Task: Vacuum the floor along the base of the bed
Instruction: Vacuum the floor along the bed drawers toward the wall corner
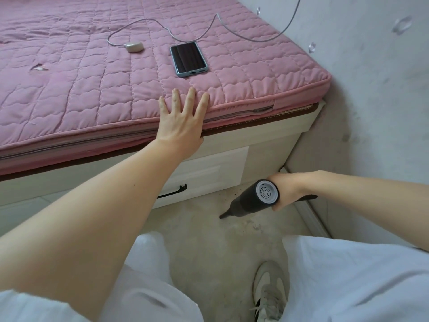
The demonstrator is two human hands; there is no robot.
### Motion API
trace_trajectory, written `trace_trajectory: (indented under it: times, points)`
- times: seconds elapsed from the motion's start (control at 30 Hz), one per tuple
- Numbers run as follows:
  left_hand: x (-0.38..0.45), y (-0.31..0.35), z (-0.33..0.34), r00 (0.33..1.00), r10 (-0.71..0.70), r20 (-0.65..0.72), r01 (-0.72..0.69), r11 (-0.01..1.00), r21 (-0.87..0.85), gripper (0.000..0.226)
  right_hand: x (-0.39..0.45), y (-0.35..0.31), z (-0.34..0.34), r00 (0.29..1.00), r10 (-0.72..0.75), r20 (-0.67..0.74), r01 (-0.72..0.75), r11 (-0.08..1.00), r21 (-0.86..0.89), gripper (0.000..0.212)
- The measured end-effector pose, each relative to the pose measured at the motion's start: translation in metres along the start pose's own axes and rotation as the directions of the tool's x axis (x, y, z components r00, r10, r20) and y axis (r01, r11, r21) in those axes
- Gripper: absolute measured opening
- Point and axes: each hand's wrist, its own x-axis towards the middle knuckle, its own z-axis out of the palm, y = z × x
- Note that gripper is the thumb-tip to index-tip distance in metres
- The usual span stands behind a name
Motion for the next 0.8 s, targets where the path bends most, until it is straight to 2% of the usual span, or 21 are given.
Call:
trace_trajectory:
  times: [0.23, 0.43, 0.8]
  points:
    - [0.005, -0.002, 0.001, 0.997, 0.066, -0.033, -0.066, 0.998, -0.004, 0.103, -0.015, 0.011, -0.001, 1.0, 0.019, 0.015, -0.019, 1.0, 0.015, 0.044]
    - [0.014, 0.008, 0.0, 0.994, 0.092, -0.051, -0.092, 0.996, -0.012, 0.104, -0.024, 0.017, -0.003, 0.998, 0.009, 0.058, -0.009, 1.0, 0.009, 0.03]
    - [0.033, 0.03, 0.0, 0.992, 0.113, -0.052, -0.114, 0.993, -0.026, 0.103, -0.03, 0.029, -0.004, 0.998, 0.006, 0.063, -0.009, 0.999, 0.045, 0.031]
